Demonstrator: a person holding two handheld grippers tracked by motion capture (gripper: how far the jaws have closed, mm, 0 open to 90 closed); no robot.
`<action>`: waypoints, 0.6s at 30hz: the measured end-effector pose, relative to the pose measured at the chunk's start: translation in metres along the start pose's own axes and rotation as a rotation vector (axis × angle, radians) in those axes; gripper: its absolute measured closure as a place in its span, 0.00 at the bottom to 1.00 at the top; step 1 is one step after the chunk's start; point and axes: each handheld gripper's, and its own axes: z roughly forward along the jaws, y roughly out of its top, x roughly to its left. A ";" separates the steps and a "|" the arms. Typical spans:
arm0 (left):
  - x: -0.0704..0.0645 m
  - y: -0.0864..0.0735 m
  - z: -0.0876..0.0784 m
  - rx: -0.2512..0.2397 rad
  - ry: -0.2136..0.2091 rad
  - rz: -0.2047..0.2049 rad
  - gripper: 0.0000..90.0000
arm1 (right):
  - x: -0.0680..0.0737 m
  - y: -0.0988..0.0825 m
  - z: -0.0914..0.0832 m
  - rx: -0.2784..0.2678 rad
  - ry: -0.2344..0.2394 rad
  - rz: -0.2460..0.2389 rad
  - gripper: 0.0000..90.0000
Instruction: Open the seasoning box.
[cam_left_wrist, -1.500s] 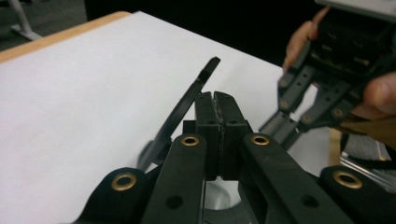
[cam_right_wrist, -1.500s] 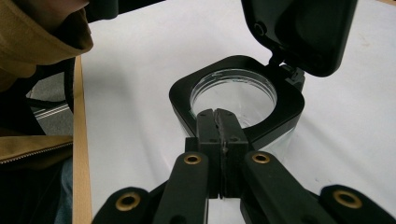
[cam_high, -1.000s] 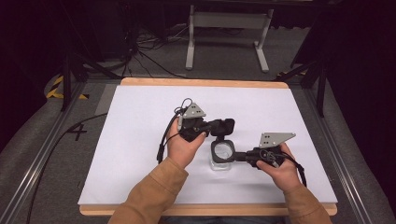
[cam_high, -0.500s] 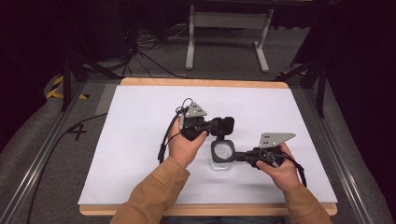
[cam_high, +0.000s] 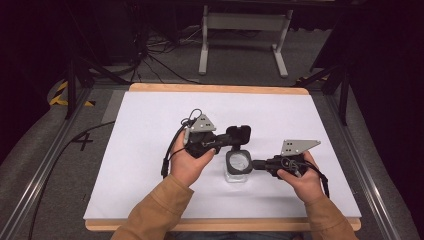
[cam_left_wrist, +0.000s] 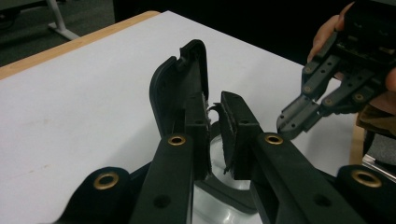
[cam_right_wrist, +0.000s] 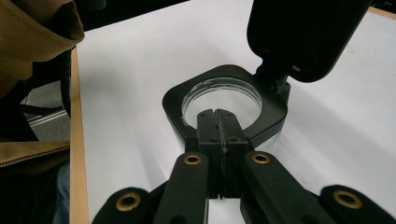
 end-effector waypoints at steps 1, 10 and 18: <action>0.000 -0.001 -0.005 0.006 0.002 0.000 0.90 | 0.000 0.000 0.000 -0.002 -0.001 -0.004 1.00; 0.003 -0.008 -0.032 0.075 0.022 0.025 0.82 | -0.005 0.006 -0.005 -0.002 -0.004 -0.007 1.00; 0.019 -0.021 -0.057 0.139 0.045 0.014 0.72 | -0.011 0.008 -0.015 -0.006 -0.035 -0.004 0.96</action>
